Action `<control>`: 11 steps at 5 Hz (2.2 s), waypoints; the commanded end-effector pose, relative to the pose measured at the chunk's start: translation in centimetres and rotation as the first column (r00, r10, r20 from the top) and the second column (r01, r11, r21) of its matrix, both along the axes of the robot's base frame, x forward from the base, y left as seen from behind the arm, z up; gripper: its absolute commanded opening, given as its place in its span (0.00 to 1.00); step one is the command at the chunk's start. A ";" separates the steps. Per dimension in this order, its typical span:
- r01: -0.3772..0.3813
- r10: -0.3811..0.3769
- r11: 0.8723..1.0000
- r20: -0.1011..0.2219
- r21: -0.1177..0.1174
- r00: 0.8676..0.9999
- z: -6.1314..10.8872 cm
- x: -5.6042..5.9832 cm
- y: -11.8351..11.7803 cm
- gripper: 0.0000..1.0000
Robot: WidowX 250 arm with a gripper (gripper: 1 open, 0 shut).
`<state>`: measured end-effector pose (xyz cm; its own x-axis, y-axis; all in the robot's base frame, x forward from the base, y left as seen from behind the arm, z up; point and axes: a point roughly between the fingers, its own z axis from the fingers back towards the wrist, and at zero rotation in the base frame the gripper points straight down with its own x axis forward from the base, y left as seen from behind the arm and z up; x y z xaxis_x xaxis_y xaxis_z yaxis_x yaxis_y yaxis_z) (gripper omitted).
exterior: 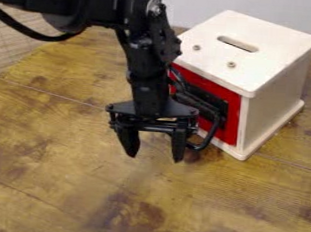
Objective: Close the drawer
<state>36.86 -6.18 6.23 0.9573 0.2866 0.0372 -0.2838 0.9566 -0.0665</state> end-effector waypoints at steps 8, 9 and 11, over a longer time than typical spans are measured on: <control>-0.126 0.126 0.992 0.063 0.000 0.990 -0.3 1.7 0.4 1.00; -0.090 0.090 0.996 0.072 -0.005 0.993 0.4 2.0 1.2 1.00; -0.078 0.078 0.997 0.093 -0.011 0.993 1.6 1.9 2.2 1.00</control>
